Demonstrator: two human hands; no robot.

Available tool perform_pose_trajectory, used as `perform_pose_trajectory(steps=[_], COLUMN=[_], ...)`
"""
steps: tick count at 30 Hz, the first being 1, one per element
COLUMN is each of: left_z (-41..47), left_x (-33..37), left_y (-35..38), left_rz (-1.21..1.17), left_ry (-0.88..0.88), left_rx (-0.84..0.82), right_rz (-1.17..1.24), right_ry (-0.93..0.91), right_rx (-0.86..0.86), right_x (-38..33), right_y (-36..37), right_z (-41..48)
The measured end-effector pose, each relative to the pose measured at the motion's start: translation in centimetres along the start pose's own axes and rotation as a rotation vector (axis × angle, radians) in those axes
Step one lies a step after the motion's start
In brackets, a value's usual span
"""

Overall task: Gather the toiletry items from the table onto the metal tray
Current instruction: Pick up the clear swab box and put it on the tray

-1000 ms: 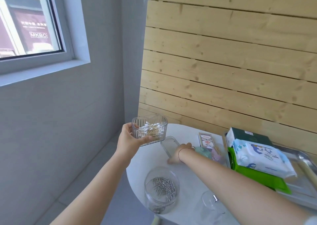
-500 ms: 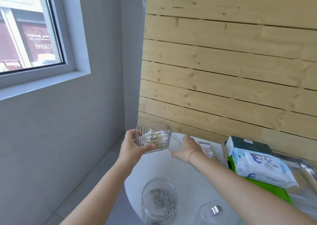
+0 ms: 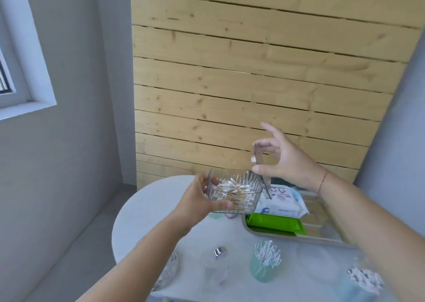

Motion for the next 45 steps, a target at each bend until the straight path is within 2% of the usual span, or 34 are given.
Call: perform_pose_trajectory(steps=[5, 8, 13, 23, 35, 40, 41, 43, 45], left_z=[-0.6, -0.8, -0.8, -0.6, -0.2, 0.2, 0.3, 0.7, 1.0], left_x=[0.8, 0.7, 0.7, 0.4, 1.1, 0.6, 0.6, 0.8, 0.8], left_y=[5.2, 6.6, 7.4, 6.7, 6.8, 6.8, 6.6, 6.0, 5.5], left_rz=[-0.004, -0.011, 0.010, -0.013, 0.038, -0.047, -0.070, -0.094, -0.107], left_ry=[0.006, 0.001, 0.007, -0.020, 0.029, 0.006, 0.002, -0.010, -0.030], left_rx=[-0.119, -0.137, -0.145, -0.143, -0.128, -0.140, -0.147, -0.147, -0.134], right_rz=[-0.207, -0.295, -0.342, -0.242, -0.286, -0.265, -0.234, -0.069, 0.209], right_ry=[-0.043, -0.047, -0.066, -0.043, -0.054, -0.029, -0.013, 0.064, 0.281], right_rx=[-0.338, -0.428, -0.434, -0.378, -0.434, -0.470, -0.445, -0.234, -0.017], right_x=[-0.7, -0.3, 0.2, 1.6, 1.6, 2.1, 2.3, 2.8, 4.6], right_y=[0.9, 1.4, 1.5, 1.8, 1.8, 1.9, 1.6, 0.4, -0.2], right_z=[-1.0, -1.5, -1.4, -1.0, -0.3, -0.2, -0.3, -0.6, -1.4])
Point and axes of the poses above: each hand's wrist, its own z-axis towards the middle knuckle, its own y-axis out of the palm, x = y × z, the point moved 3 cm from there along z, towards the middle knuckle, and after that the axes turned 9 degrees about -y, right-handed, at the moved point
